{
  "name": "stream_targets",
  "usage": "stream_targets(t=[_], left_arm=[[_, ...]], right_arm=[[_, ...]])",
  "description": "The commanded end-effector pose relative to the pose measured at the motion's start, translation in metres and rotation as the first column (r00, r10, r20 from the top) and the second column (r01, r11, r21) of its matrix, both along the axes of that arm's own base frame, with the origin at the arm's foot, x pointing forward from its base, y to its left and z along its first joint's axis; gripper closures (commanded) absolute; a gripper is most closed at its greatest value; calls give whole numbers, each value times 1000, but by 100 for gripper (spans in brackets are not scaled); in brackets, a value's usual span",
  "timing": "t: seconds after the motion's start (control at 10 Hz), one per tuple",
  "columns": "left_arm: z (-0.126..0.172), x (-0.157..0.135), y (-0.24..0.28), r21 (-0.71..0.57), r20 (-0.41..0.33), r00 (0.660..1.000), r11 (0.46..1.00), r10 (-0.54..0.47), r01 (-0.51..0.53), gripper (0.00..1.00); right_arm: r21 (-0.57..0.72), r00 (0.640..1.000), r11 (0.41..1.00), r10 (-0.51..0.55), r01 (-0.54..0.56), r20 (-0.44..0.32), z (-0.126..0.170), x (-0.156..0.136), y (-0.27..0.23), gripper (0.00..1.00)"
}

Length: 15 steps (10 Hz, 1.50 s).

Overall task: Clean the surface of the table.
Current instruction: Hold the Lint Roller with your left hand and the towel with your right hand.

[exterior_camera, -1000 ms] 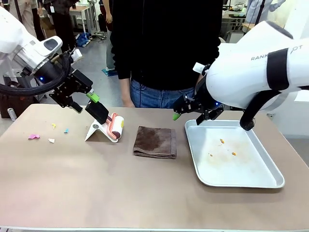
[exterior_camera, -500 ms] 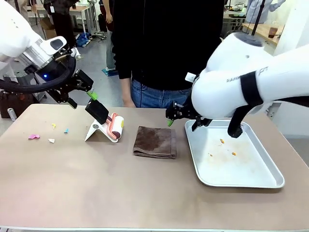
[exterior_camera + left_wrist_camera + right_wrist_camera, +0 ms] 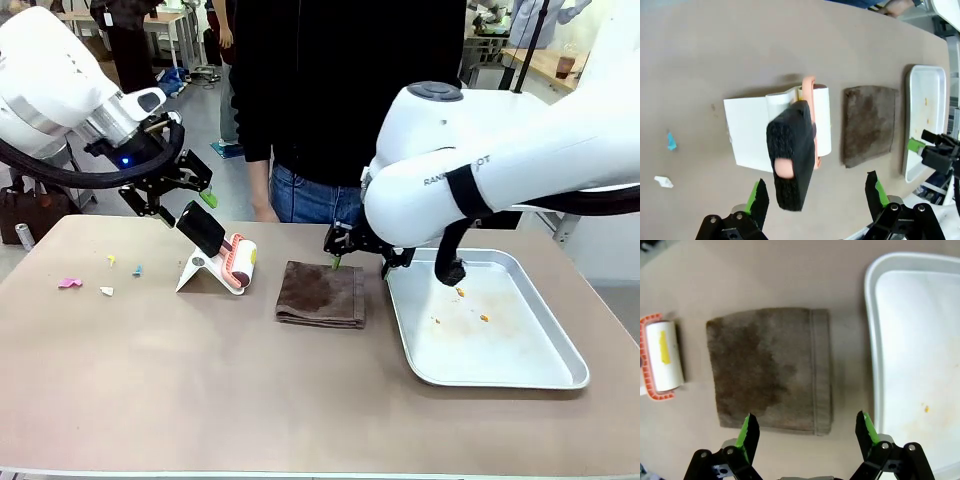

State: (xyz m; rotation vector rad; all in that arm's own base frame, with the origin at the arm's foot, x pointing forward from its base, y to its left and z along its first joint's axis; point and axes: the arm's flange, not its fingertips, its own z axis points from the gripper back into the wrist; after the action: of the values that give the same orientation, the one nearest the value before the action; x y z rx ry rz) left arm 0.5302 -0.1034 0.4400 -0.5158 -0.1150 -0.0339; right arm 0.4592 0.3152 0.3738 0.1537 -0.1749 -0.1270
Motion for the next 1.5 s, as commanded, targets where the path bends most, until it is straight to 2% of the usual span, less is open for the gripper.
stream_targets(t=[0.0, 0.1, 0.3, 0.4, 0.7, 1.1, 1.2, 1.4], left_arm=[[1, 13, 3, 6, -21, 998, 998, 55, -54, 0], [-2, 17, 8, 24, -24, 997, 997, 80, -79, 0], [-13, 22, 17, 6, -45, 997, 998, 65, -65, 0], [-17, 23, 16, -16, -56, 997, 999, 49, -50, 0], [-27, 24, 24, -109, -75, 997, 994, 8, -17, 0], [-28, 17, 21, -137, -57, 998, 990, -19, 11, 0], [-28, 17, 22, -130, -60, 998, 991, -17, 9, 0], [-30, 17, 27, -134, -64, 998, 991, -15, 6, 0]], right_arm=[[-35, 1000, 999, 2, -2, -20, -2, 11, 22, 0], [-32, 1000, 999, 9, -10, -26, -4, 12, 24, 0], [-36, 999, 999, 7, -8, -37, -7, 14, 25, 0], [-60, 999, 998, -23, 21, -29, -8, 15, 26, 0], [-29, 997, 1000, -13, 11, -82, -18, 22, 32, 0], [-79, 992, 995, -66, 57, -105, -35, 41, 38, 0], [-133, 989, 987, -105, 90, -104, -39, 43, 40, 0], [-199, 989, 976, -107, 85, -106, -45, 43, 42, 0]])
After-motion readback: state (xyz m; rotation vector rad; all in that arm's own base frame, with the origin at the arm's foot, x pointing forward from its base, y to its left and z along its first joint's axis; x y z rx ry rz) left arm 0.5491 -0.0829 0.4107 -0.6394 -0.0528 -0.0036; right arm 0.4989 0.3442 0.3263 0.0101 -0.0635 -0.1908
